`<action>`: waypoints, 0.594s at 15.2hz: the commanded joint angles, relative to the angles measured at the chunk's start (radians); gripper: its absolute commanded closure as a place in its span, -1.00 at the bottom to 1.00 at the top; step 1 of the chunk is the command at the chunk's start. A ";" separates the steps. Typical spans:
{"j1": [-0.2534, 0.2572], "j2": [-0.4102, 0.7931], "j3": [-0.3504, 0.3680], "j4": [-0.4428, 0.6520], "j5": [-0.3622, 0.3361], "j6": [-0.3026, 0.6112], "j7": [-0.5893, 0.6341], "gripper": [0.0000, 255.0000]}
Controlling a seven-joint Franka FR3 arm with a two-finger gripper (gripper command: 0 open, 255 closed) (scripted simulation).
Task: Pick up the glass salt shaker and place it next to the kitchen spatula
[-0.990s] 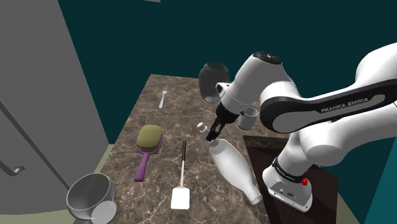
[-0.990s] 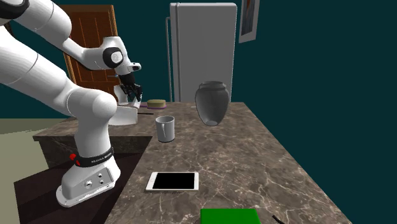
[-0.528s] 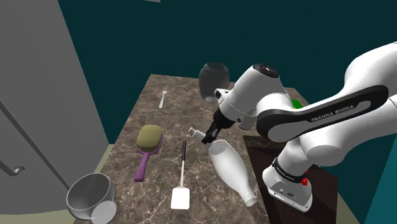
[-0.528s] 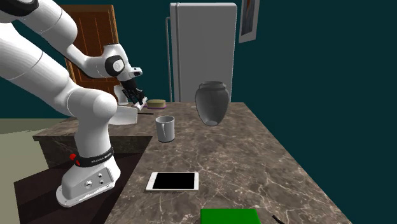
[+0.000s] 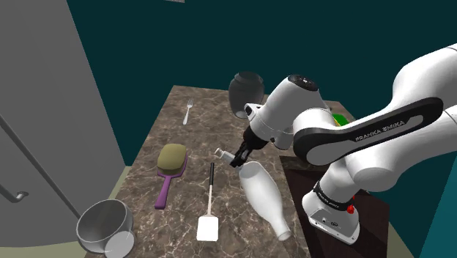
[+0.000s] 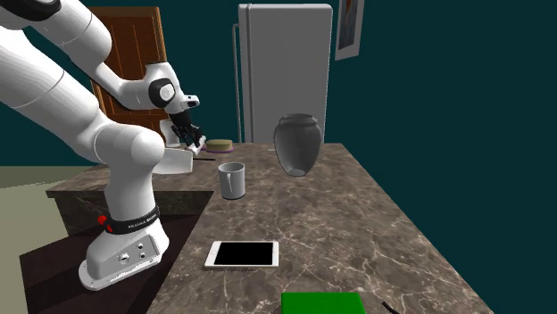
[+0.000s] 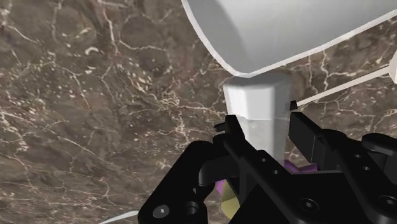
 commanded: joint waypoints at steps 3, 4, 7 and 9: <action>0.015 -0.011 0.014 0.001 0.004 -0.151 0.023 -1.00; 0.017 -0.013 0.015 0.001 0.005 -0.152 0.025 -1.00; 0.010 -0.033 -0.011 -0.008 -0.001 -0.164 -0.003 -1.00; 0.019 -0.110 -0.028 0.020 -0.006 -0.269 -0.005 -1.00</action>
